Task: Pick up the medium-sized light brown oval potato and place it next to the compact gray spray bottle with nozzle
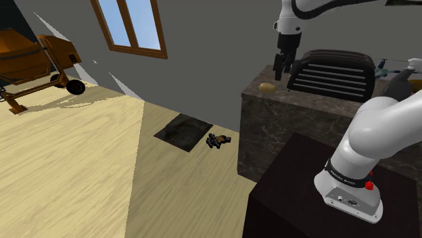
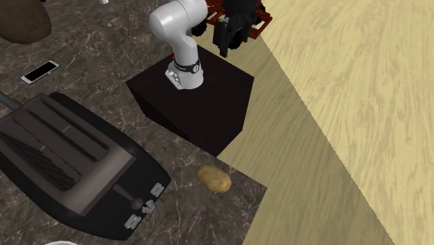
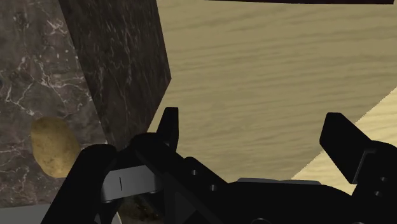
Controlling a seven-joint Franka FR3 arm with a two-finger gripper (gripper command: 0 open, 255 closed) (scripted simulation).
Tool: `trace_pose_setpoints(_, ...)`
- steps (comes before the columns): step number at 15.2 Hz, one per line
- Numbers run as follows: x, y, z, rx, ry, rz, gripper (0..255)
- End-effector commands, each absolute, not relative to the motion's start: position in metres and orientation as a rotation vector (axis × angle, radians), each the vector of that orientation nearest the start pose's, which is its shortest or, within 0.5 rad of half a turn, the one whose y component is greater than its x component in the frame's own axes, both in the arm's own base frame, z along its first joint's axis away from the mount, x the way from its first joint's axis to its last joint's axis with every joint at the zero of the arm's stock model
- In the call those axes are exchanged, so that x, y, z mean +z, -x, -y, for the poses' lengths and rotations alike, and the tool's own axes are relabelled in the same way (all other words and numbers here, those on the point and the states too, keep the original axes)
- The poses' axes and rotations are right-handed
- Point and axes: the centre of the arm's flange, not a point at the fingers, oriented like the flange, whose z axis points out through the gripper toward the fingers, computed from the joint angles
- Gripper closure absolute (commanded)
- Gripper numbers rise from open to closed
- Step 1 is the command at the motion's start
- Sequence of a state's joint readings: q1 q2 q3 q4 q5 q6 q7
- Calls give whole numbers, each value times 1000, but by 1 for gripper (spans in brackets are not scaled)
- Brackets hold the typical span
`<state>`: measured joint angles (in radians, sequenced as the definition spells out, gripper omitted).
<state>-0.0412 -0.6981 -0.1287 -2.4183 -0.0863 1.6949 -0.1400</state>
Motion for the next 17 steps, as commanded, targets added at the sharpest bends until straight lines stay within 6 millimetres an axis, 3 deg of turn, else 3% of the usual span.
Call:
trace_pose_setpoints(1,526,-342,92,27,3146,21,0)
trace_pose_setpoints(17,418,-415,248,-100,3177,17,0)
